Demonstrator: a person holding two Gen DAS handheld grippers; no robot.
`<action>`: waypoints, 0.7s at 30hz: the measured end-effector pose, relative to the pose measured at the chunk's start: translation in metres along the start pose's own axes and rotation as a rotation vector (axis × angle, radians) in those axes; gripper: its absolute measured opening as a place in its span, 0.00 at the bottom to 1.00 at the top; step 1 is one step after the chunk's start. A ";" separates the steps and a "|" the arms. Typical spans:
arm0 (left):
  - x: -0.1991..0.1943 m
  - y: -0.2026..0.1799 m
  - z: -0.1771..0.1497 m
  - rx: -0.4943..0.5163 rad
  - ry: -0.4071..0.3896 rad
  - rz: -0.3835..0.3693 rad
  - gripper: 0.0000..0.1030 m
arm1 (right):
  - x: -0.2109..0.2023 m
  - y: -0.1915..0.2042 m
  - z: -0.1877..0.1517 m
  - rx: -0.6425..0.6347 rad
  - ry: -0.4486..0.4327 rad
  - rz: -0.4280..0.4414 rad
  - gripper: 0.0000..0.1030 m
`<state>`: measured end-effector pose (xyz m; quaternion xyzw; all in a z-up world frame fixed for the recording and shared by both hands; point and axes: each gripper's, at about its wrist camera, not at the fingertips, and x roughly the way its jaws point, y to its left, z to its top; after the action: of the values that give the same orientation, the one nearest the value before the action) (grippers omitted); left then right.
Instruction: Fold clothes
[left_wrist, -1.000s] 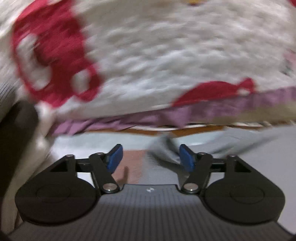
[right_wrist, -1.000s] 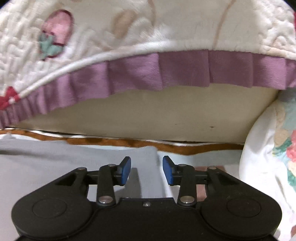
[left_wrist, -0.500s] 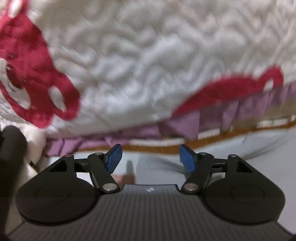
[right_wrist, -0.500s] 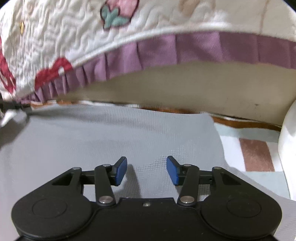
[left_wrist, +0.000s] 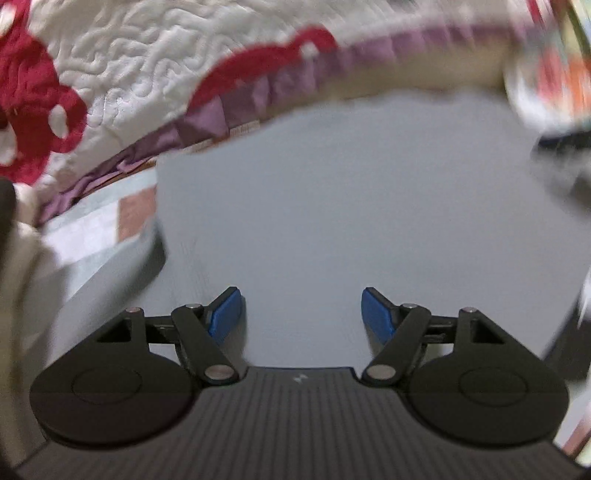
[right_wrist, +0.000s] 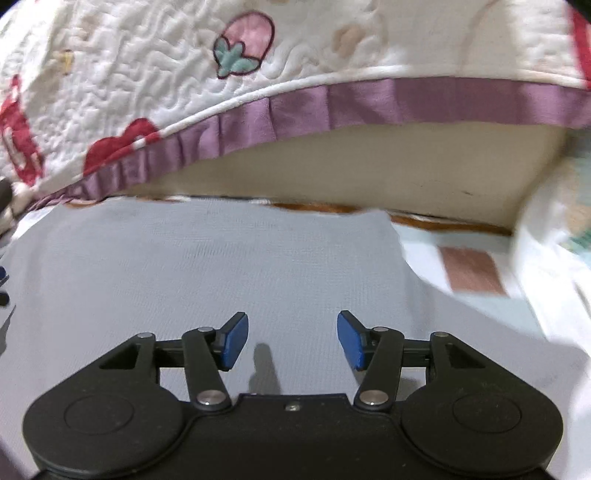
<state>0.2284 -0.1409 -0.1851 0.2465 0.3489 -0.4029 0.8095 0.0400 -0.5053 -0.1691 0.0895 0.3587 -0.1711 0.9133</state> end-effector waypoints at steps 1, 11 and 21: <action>-0.009 -0.003 -0.007 0.018 -0.001 0.001 0.69 | -0.019 -0.005 -0.012 0.020 -0.006 -0.005 0.57; -0.066 -0.024 -0.074 0.109 -0.077 -0.077 0.69 | -0.108 0.006 -0.101 -0.194 0.068 -0.037 0.57; -0.076 -0.038 -0.088 0.186 -0.109 -0.038 0.73 | -0.078 0.012 -0.095 -0.366 0.016 -0.216 0.44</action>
<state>0.1320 -0.0652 -0.1875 0.2917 0.2700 -0.4616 0.7930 -0.0682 -0.4481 -0.1836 -0.1155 0.3985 -0.1993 0.8877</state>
